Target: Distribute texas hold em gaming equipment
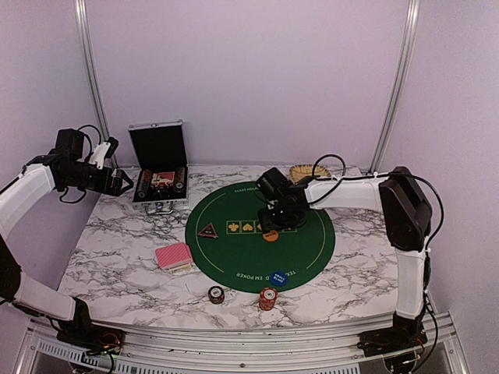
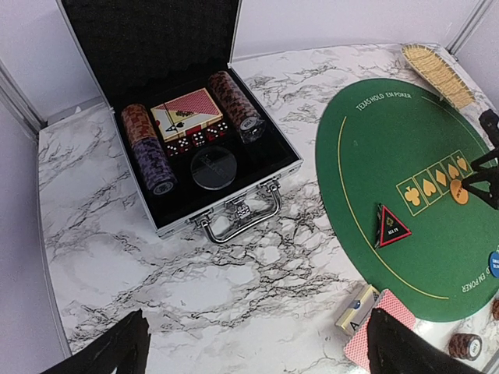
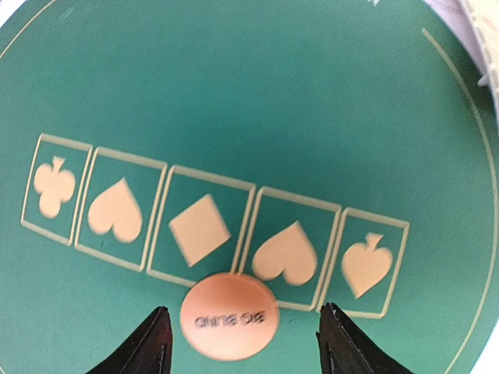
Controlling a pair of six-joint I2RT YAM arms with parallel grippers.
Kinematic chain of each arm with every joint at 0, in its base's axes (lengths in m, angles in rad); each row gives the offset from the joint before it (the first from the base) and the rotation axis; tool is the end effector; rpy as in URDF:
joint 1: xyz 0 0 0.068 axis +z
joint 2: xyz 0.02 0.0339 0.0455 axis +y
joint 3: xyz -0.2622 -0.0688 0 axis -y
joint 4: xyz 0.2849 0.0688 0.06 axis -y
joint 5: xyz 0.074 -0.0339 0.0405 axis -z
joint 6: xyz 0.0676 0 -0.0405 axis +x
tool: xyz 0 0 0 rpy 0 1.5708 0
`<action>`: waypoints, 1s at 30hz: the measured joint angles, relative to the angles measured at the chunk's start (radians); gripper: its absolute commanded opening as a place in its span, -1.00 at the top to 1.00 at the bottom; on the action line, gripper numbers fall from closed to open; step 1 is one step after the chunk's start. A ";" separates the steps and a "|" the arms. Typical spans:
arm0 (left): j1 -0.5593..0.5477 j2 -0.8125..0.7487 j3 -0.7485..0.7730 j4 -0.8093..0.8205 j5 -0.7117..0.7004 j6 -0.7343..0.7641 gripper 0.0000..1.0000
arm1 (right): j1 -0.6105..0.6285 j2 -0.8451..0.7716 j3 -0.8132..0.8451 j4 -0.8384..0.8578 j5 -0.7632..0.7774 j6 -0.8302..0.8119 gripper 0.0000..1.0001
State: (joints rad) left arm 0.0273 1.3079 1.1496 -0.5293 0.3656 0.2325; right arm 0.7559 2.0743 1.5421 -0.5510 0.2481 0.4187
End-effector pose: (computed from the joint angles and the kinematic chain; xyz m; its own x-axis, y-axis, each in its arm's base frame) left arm 0.3492 -0.0146 0.2940 -0.5596 0.2000 -0.8043 0.3901 0.9198 -0.0427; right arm 0.3664 0.3225 0.1270 -0.8236 -0.2348 -0.5162 -0.2697 0.9629 -0.0077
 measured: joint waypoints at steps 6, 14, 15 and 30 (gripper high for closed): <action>0.000 0.000 0.000 0.000 0.002 0.000 -0.98 | 0.047 -0.018 -0.120 0.037 -0.033 0.041 -0.20; 0.000 0.000 0.000 0.000 0.002 0.000 -0.98 | 0.054 -0.014 -0.133 0.057 -0.034 0.076 -0.02; 0.000 0.000 0.000 0.000 0.002 0.000 -0.98 | 0.053 -0.012 -0.132 0.057 -0.032 0.076 0.00; 0.000 0.000 0.000 0.000 0.001 0.000 -0.98 | -0.001 0.087 0.003 0.065 -0.003 0.065 0.19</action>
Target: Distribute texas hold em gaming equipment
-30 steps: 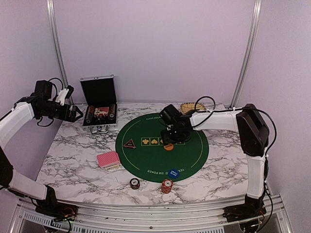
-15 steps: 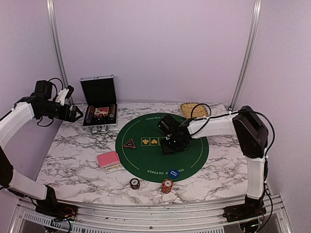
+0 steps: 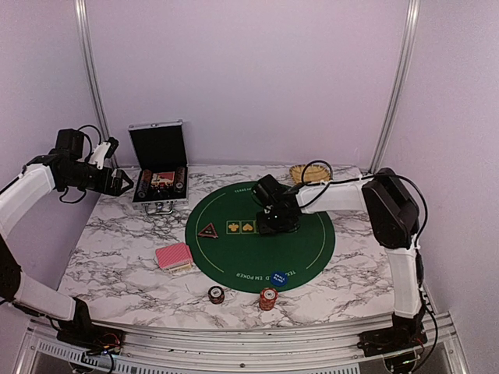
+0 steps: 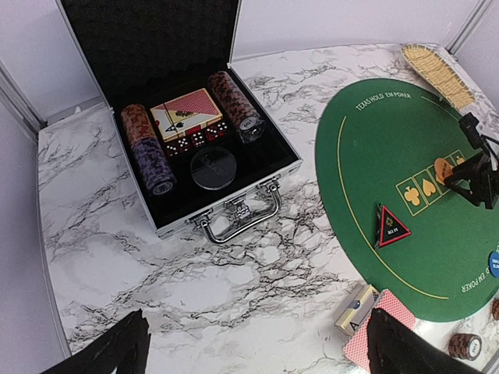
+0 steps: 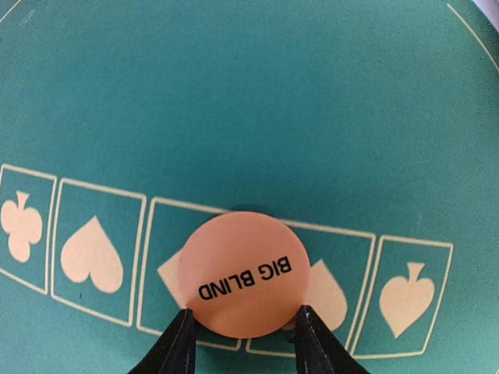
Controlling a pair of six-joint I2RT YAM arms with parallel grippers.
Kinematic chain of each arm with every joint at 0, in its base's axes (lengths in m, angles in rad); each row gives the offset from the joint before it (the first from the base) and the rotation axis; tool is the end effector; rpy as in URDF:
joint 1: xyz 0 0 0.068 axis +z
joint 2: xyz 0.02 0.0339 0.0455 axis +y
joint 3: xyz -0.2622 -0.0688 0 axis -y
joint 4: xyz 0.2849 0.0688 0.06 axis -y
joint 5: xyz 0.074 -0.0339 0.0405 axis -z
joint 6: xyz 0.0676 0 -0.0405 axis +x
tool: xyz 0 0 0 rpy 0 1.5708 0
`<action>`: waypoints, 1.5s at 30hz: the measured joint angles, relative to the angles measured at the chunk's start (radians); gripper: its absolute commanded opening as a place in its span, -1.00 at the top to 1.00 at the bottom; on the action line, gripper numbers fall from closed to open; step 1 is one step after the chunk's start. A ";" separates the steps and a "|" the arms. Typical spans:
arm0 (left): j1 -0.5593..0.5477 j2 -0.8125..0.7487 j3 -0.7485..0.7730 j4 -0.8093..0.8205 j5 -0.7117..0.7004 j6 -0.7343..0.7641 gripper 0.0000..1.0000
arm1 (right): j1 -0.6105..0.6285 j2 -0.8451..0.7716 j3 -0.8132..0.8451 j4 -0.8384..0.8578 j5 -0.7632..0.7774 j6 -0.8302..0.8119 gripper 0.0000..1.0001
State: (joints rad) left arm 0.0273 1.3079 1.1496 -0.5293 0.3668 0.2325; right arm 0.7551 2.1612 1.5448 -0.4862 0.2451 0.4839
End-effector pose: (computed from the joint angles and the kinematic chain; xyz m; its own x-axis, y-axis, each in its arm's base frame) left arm 0.3491 -0.0147 0.2940 -0.5594 0.1999 -0.8044 0.3910 0.9194 -0.0434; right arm 0.3725 0.3281 0.0910 -0.8475 -0.1778 -0.5002 -0.2156 0.9763 0.0183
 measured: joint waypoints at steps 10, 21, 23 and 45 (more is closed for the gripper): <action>0.000 0.000 0.000 0.000 -0.001 0.000 -0.98 | -0.067 0.161 0.240 -0.006 0.012 -0.046 0.27; 0.000 0.000 0.000 0.000 -0.001 0.002 -0.98 | -0.091 0.211 0.337 -0.051 -0.001 -0.099 -0.37; 0.000 0.000 0.000 0.000 -0.001 0.005 -0.98 | -0.084 0.160 0.263 -0.050 -0.006 -0.108 -0.47; 0.000 0.005 0.012 -0.027 0.025 0.022 -0.98 | 0.111 -0.300 -0.133 -0.299 -0.066 -0.136 -0.38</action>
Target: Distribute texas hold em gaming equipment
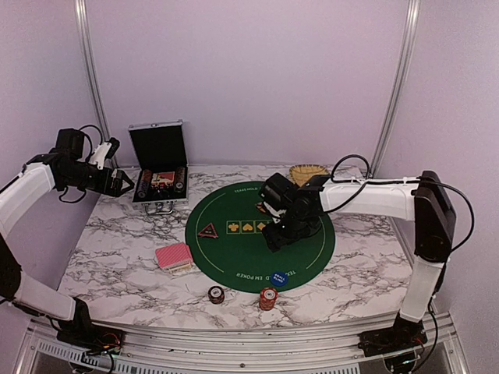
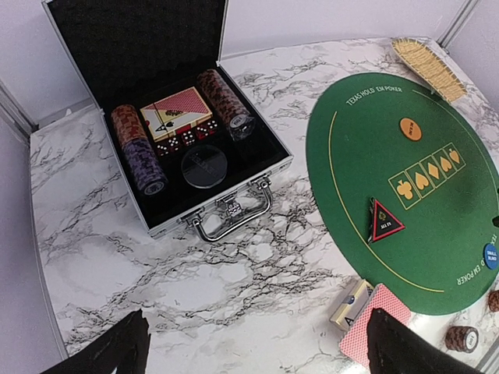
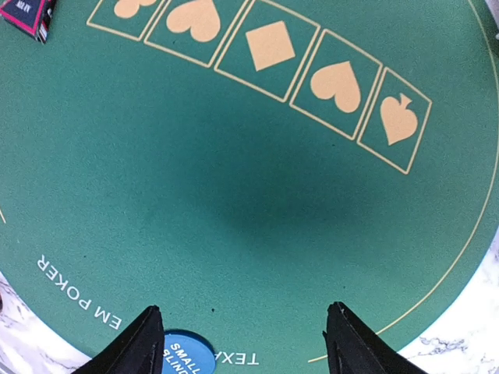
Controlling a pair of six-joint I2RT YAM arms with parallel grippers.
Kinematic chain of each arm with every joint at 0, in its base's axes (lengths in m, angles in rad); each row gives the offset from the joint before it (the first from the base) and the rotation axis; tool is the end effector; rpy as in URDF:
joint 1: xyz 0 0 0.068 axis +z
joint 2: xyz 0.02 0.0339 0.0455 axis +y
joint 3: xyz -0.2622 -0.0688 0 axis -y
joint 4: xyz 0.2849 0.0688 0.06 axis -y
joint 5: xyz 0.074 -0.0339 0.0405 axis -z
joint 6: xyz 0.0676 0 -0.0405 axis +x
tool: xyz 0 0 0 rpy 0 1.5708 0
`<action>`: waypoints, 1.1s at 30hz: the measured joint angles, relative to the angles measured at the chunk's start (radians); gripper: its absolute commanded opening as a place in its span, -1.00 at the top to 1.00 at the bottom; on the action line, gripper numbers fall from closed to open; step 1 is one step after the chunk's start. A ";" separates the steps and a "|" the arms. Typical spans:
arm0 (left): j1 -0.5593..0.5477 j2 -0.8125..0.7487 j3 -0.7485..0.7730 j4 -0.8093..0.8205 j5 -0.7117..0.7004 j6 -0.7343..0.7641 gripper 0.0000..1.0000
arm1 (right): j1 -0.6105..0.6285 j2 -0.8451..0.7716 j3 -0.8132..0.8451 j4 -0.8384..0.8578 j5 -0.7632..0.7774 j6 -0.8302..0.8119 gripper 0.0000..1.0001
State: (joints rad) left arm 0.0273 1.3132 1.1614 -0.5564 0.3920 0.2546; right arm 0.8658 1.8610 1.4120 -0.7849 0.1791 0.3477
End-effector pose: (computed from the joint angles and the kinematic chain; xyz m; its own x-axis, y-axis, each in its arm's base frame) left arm 0.3481 -0.0163 0.2945 -0.5626 0.2175 -0.7976 0.4201 0.9062 -0.0492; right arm 0.2841 0.3153 0.1625 -0.8174 -0.4432 -0.3681 -0.4603 0.8866 -0.0454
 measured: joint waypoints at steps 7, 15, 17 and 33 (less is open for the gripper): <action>0.000 0.012 0.019 -0.003 0.001 0.000 -0.98 | 0.029 0.074 0.000 -0.013 -0.041 -0.056 -0.38; 0.000 0.014 0.021 -0.007 0.000 0.000 -0.98 | 0.064 0.105 -0.005 -0.018 -0.061 -0.075 -0.37; 0.000 0.014 0.021 -0.010 0.000 0.000 -0.98 | 0.069 0.105 -0.017 -0.012 -0.063 -0.076 -0.37; 0.000 0.014 0.038 -0.025 0.000 0.014 -0.98 | 0.074 0.048 -0.146 0.054 -0.065 -0.069 -0.35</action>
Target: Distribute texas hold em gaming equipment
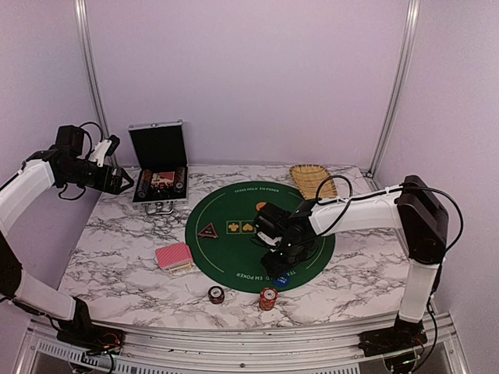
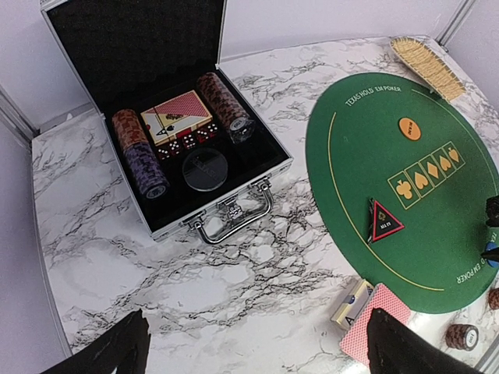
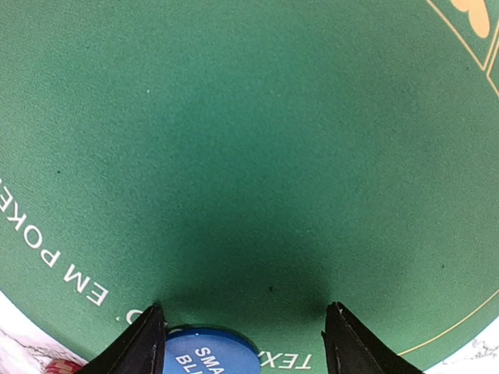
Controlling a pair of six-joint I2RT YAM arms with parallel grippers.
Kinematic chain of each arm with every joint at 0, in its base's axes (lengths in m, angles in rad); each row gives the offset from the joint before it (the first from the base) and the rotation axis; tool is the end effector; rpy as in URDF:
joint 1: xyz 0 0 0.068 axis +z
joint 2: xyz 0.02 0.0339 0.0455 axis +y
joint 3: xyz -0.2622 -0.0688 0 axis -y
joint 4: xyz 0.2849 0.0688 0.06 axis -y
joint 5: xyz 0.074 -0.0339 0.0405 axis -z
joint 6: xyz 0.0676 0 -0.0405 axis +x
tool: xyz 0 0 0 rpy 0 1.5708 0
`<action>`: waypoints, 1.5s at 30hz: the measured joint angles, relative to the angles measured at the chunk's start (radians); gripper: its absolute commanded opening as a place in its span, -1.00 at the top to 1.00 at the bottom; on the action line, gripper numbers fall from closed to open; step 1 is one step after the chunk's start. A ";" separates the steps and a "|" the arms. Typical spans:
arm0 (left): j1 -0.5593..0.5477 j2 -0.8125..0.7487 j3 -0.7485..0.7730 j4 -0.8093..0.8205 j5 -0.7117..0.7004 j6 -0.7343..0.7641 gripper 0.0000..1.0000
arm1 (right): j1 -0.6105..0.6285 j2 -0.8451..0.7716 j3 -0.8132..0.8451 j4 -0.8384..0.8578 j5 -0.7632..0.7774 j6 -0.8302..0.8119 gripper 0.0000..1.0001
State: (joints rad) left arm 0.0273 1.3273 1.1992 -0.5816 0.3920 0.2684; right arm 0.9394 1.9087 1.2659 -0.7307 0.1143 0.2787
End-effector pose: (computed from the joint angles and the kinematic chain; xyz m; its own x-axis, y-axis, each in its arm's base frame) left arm 0.3511 -0.0162 0.3022 -0.5579 0.2299 -0.7974 0.4277 0.9031 -0.0389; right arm 0.2415 0.3172 0.0997 -0.7735 -0.5947 -0.2192 -0.5991 0.7989 -0.0536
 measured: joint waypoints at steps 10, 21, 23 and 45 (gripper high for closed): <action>0.000 0.000 0.000 0.000 0.000 0.005 -0.98 | -0.021 -0.031 -0.034 -0.014 0.017 0.004 -0.35; 0.000 0.000 0.000 -0.001 0.000 0.005 -0.98 | -0.016 -0.136 0.021 -0.120 0.040 0.018 -0.47; 0.000 0.000 0.000 -0.001 -0.001 0.005 -0.98 | -0.010 -0.175 0.041 -0.131 0.029 0.024 -0.52; 0.000 0.000 0.016 -0.024 0.000 0.008 -0.98 | 0.207 -0.153 0.052 -0.164 -0.157 0.034 -0.70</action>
State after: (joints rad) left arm 0.0273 1.3273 1.2156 -0.6052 0.3920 0.2760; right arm 1.1461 1.7557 1.3182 -0.8948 -0.0429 0.3122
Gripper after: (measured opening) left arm 0.989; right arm 0.863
